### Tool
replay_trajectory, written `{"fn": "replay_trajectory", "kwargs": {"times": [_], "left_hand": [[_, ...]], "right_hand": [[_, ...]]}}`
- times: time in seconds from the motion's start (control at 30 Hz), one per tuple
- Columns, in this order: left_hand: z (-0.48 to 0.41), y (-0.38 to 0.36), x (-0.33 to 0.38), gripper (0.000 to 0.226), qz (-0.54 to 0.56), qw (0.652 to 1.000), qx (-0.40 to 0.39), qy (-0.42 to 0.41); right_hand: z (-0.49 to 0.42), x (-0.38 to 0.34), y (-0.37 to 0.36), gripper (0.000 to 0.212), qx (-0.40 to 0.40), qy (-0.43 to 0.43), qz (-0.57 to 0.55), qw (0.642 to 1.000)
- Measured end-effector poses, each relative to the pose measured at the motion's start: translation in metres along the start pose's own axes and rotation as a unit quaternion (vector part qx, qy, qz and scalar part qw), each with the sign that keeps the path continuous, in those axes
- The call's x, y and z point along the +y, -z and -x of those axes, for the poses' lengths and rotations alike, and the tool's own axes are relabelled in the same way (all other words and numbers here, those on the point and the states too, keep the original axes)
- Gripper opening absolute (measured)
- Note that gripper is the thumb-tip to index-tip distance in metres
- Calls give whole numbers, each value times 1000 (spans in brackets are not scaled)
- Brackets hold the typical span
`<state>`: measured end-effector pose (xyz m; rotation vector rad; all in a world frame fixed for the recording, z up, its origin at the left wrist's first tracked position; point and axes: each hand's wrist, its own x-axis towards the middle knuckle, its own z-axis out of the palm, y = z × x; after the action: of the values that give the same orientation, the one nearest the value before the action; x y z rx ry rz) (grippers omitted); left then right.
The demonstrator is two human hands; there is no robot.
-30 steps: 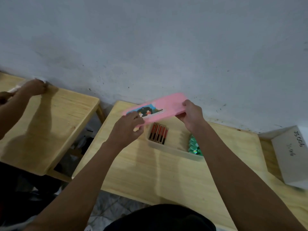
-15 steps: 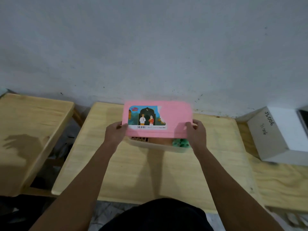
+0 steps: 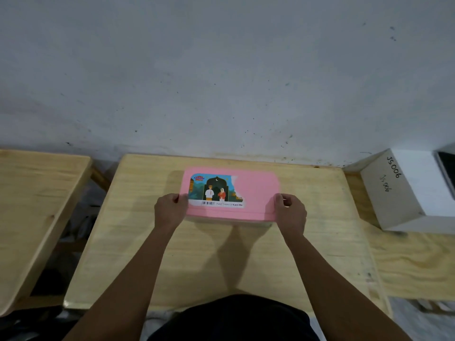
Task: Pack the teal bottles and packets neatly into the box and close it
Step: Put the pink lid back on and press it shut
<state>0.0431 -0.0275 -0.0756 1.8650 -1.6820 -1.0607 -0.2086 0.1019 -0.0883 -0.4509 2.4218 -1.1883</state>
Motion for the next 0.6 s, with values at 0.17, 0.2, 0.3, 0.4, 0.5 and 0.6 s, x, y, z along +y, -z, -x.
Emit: {"fn": "replay_trajectory", "kwargs": {"times": [0.17,0.2,0.3,0.4,0.5,0.6], "left_hand": [[10,-7,0,23,32,998,25,37],[12,-9,-1,22,44,998,29,38],[15,-16,-4,24,58,998,34,8],[11,-22,-6,40,29,998,3,-57],[-1,-23,-4,58,-62,991,-31,-117],[-14,-21,5,66,-166,968,-53,-180]], "right_hand": [[5,13,-6,22,-12,23,-17,1000],[6,15,-7,22,-13,29,-20,999],[8,16,-8,24,-15,66,-17,998],[4,8,-9,33,-31,139,70,987],[-8,-3,-13,47,-53,206,187,959],[-15,-10,-20,48,-91,247,257,930]]}}
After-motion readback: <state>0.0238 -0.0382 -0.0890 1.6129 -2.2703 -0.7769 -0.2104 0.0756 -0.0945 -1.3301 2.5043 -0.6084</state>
